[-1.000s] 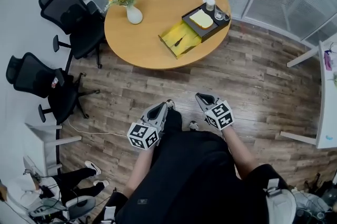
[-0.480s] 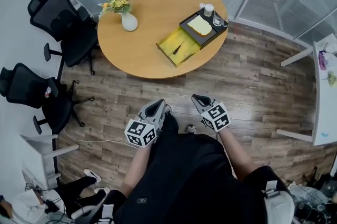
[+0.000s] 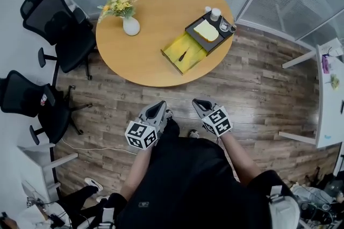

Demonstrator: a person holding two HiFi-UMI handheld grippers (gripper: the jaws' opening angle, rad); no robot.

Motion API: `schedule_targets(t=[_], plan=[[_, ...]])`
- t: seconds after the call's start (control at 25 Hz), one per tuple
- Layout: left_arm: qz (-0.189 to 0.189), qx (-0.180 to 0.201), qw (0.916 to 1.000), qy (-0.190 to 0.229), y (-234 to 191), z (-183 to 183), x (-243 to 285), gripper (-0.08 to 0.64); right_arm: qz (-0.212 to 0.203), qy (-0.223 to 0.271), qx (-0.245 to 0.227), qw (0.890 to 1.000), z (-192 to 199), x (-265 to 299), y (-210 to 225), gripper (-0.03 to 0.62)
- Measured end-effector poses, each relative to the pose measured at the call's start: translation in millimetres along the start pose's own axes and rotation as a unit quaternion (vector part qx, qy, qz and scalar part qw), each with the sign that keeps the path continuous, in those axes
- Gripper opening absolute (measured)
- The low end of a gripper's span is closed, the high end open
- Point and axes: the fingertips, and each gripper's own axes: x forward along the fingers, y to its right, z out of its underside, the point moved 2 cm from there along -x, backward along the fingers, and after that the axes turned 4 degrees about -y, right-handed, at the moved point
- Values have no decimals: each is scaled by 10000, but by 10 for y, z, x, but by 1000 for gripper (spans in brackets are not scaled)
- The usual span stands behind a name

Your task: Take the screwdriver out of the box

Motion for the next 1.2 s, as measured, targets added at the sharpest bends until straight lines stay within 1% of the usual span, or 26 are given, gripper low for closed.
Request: schedule_targets(t=[0.2,0.32,0.48,0.64,0.96,1.12,1.2], plan=[[176,61,9998,-40,-282,-137,68,5,95,-48,-11,9999,-187,216,7,8],[269,80,9996,-61,-456,-214,112,5,146,-108,-115,9998,-291,347,-11,8],[425,104,9990,-80,-628,-288,154,5,271,-262,-279,9989,-340,486,-33,8],[517,135,9986,-56,-775,-344,150,6,278,-315,-277,9987,-408,603,-59,8],[505,154,9985,-140,-1121,-381,93,6,490,-225,-218,9983,-582,791,114,8],[379,82,9992,-81,-1214,-419,73,6,392,-328,-201,9985,-611,883,180,8],[293,49,9996,-42,-1260,-459,75,5,302,-361,-270,9985,-666,940,212,8]])
